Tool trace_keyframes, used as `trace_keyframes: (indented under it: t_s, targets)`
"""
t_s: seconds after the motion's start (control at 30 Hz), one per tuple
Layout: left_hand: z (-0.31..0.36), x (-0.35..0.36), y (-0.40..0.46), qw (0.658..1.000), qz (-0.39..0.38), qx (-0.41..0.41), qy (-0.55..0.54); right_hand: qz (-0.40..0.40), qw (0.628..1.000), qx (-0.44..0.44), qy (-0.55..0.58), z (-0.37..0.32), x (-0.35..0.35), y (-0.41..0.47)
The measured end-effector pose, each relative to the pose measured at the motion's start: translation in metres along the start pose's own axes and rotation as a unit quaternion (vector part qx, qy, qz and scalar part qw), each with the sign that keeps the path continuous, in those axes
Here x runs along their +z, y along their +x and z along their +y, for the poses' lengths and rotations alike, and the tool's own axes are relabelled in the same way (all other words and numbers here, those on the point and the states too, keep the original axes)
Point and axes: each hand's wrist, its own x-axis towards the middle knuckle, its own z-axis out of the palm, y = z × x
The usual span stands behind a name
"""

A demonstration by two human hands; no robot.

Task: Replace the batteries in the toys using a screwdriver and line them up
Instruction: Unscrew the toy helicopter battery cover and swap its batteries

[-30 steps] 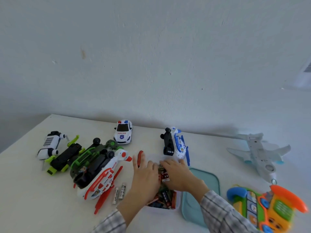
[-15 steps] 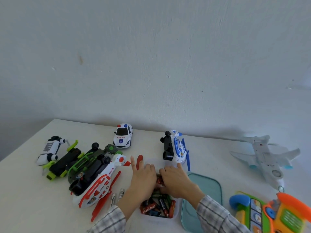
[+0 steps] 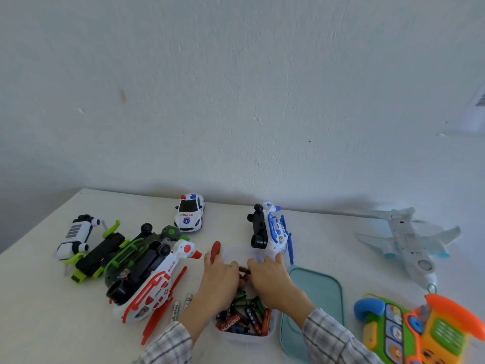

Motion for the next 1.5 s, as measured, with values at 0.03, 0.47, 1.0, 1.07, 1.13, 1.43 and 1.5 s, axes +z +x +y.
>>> trace_keyframes:
  t_s: [0.03,0.47,1.0,1.07,1.13,1.43,1.5]
  targets:
    - [-0.001,0.001,0.0,1.0,0.001,-0.001,0.002,0.009,1.0,0.004,0.016,0.0,0.001,0.0]
    - [0.001,0.002,-0.014,0.99,0.135,-0.029,-0.014,0.013,0.915,0.217,0.341,0.047,-0.015,-0.077]
    - [0.13,-0.021,-0.001,0.98,-0.004,0.048,-0.195,0.126,0.895,0.357,0.238,0.032,0.059,-0.109]
    - [0.134,-0.019,0.002,0.989,-0.017,0.039,-0.145,0.147,0.878,0.349,0.293,0.028,0.066,-0.115]
    - [0.136,-0.018,0.005,0.988,-0.027,0.033,-0.15,0.202,0.869,0.333,0.305,0.027,0.075,-0.118]
    - [0.109,-0.053,-0.001,0.951,-0.049,0.094,-0.291,0.28,0.83,0.31,0.369,0.03,0.079,-0.125]
    - [0.086,-0.064,-0.017,0.933,-0.027,0.124,-0.337,0.294,0.813,0.313,0.392,0.032,0.077,-0.127]
